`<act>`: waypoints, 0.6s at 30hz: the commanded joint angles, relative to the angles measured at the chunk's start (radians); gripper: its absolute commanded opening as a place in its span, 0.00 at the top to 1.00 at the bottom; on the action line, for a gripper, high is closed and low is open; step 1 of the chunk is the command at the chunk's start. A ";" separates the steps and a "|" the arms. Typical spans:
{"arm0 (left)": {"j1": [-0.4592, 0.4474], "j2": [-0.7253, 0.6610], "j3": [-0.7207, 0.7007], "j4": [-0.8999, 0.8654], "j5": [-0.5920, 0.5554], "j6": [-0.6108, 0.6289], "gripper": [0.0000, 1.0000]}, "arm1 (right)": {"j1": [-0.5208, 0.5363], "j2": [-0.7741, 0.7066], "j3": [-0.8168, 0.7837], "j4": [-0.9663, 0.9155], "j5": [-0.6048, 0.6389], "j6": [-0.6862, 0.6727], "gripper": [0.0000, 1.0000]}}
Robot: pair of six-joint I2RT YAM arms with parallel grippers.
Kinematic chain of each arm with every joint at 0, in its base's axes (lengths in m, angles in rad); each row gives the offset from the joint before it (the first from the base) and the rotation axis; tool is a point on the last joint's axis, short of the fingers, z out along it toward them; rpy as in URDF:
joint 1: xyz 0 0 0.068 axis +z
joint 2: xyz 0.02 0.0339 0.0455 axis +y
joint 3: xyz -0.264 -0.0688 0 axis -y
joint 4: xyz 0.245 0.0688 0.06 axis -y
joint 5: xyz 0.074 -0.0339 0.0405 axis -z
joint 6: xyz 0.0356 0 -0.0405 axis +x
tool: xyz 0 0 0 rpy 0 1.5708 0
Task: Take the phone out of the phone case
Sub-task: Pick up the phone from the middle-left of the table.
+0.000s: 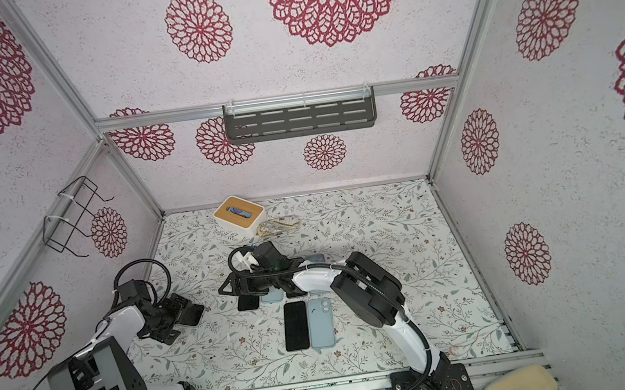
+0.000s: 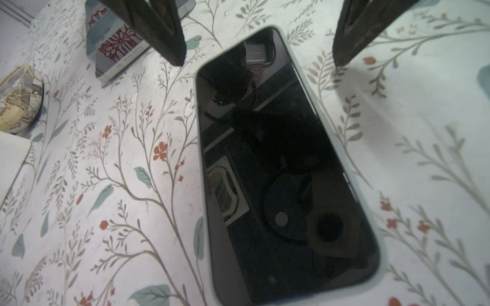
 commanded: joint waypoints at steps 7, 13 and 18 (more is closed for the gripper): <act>-0.072 0.142 0.112 -0.057 -0.151 -0.030 0.03 | 0.004 -0.041 -0.011 0.092 -0.032 -0.006 0.01; -0.101 0.197 0.164 -0.104 -0.218 -0.055 0.03 | 0.003 -0.041 -0.031 0.136 -0.055 -0.002 0.01; -0.119 0.290 0.238 -0.214 -0.306 -0.072 0.00 | 0.003 -0.019 -0.032 0.178 -0.069 0.022 0.01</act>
